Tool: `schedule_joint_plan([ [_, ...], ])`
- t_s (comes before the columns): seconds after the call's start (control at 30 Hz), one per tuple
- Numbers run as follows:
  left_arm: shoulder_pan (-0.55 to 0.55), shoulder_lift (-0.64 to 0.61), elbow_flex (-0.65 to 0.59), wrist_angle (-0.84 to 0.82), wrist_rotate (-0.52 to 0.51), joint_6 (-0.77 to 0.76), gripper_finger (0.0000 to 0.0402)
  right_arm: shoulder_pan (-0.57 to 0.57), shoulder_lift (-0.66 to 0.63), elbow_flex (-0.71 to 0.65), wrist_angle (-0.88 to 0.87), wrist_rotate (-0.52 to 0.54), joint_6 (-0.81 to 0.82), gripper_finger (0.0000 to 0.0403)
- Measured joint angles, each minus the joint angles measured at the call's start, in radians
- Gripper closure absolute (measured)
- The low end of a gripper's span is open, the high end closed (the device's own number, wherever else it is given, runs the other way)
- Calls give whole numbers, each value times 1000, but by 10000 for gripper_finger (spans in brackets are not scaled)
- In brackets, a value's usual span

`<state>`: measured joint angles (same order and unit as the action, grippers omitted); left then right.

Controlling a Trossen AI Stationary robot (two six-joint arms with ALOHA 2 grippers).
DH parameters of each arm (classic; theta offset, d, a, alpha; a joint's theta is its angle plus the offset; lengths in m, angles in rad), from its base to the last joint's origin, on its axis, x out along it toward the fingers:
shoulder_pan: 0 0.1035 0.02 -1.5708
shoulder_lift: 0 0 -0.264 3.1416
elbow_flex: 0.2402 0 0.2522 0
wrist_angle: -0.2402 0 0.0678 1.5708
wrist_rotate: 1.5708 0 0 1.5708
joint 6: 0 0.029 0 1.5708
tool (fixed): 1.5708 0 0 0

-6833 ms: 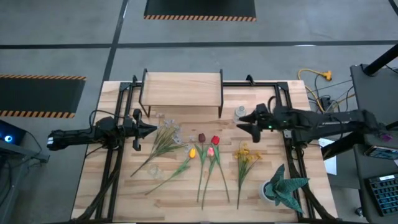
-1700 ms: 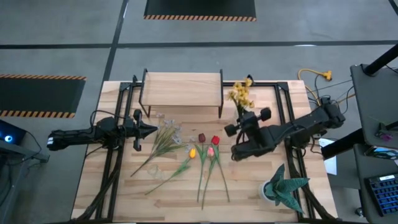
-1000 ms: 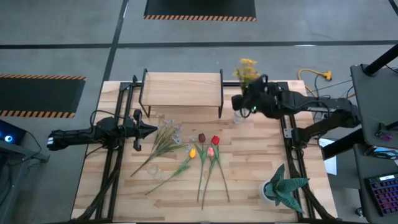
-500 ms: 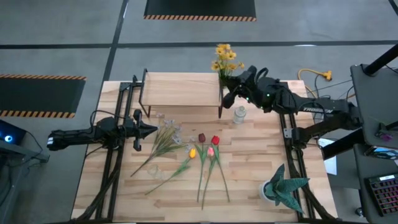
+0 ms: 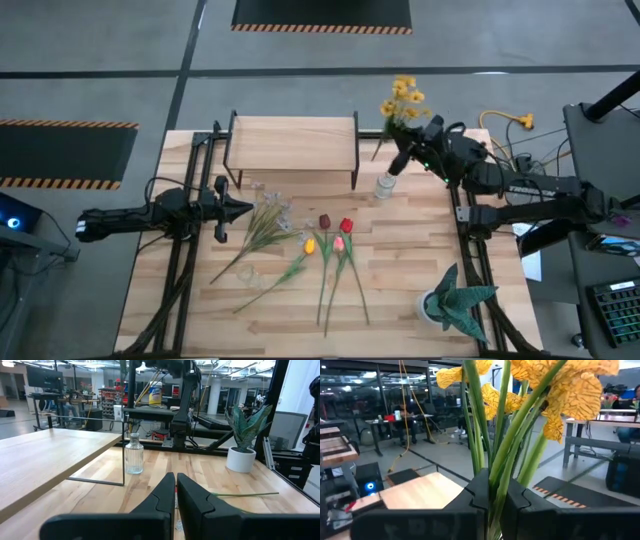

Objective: Pick and place flowers into a vace then onto a shelf
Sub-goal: Put the yellow flowers into the right transparent vase

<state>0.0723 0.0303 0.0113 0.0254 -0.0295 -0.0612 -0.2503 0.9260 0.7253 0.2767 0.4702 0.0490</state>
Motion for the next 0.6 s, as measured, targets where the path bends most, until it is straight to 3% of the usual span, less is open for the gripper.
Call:
schedule_joint_plan([
  [0.27, 0, 0, 0, 0, 0, 0, 401, 0, -120, -129, 19, 0, 21, 390],
  [0.6, 0, 0, 0, 0, 0, 0, 401, 1, -202, -142, -81, -8, 3, 390],
])
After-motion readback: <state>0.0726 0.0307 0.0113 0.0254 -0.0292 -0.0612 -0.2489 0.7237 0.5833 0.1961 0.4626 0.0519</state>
